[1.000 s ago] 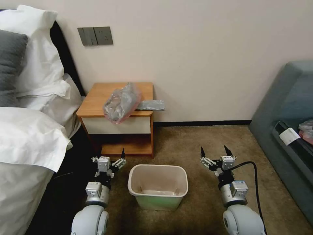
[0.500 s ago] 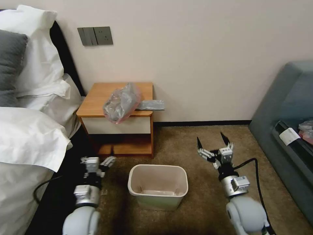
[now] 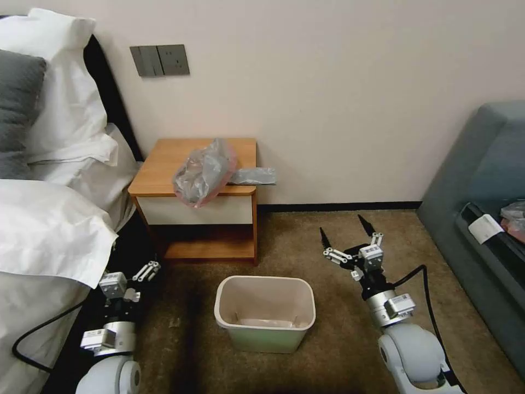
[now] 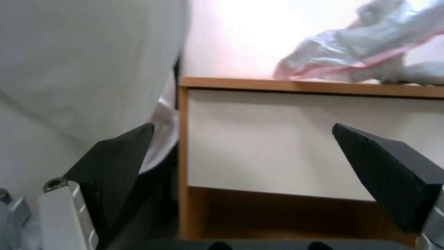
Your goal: Pick up the garbage bag from the table and place it over the trash can.
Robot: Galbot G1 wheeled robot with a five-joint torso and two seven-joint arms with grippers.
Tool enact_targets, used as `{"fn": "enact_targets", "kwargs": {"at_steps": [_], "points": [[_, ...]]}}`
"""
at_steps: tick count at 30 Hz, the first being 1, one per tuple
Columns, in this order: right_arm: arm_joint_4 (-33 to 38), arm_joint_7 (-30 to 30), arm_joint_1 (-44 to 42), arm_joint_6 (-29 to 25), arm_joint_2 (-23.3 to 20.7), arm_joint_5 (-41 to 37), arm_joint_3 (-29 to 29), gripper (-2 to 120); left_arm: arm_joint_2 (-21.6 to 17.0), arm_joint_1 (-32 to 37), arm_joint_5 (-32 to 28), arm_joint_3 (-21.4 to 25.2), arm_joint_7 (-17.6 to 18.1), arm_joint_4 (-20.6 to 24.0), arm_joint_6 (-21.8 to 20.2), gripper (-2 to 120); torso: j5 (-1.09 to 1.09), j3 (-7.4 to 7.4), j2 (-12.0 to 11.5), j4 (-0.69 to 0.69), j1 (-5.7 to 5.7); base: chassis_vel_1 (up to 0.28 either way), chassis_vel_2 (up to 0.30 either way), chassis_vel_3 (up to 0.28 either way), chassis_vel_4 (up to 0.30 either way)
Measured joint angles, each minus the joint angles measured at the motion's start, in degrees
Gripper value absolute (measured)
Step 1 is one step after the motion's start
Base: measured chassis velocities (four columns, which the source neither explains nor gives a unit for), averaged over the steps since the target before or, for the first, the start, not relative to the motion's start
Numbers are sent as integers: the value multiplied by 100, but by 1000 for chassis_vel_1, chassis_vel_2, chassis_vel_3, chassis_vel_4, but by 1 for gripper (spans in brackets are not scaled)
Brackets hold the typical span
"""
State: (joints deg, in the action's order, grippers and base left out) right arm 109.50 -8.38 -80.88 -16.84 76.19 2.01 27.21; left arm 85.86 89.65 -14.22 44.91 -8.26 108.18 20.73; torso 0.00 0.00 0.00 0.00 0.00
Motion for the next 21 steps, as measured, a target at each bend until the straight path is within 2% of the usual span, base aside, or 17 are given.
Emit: {"fn": "enact_targets", "kwargs": {"at_steps": [5, 7, 8, 11, 12, 14, 19, 21], "points": [[-268, 5, 290, -209, -212, 353, -152, 100, 43, 13, 211, 4, -170, -14, 101, 97, 1, 0, 0, -1, 0, 0, 0, 0, 0], [-508, 67, 707, -224, -485, 932, -313, 100, 114, 44, 531, 22, -41, -14, 104, 96, 1, 0, 0, 1, 0, 0, 0, 0, 0], [-508, 67, 707, -224, -485, 932, -313, 100, 114, 44, 531, 22, -41, -14, 104, 96, 1, 0, 0, 1, 0, 0, 0, 0, 0], [-901, 58, 1411, -274, -795, 1906, -602, 100, 210, 75, 640, 24, 83, -22, 100, 96, 1, 0, 0, 0, 0, 0, 0, 0, 0], [-901, 58, 1411, -274, -795, 1906, -602, 100, 210, 75, 640, 24, 83, -22, 100, 96, 1, 0, 0, 0, 0, 0, 0, 0, 0], [-1208, 63, 1952, -279, -946, 2401, -961, 100, 268, 58, 739, 22, 95, -94, 119, 96, 0, 0, 0, 2, 0, 0, 0, 0, 0], [-1659, 25, 2594, -334, -972, 3114, -1366, 100, 327, -27, 852, 4, 114, -217, 142, 96, 0, 0, 0, 0, 0, 0, 0, 0, 0], [-2062, 134, 3037, -421, -884, 3538, -1592, 100, 330, -64, 861, -7, 121, -282, 143, 96, 0, 1, 0, 0, 0, 0, 0, 0, 0]]}}
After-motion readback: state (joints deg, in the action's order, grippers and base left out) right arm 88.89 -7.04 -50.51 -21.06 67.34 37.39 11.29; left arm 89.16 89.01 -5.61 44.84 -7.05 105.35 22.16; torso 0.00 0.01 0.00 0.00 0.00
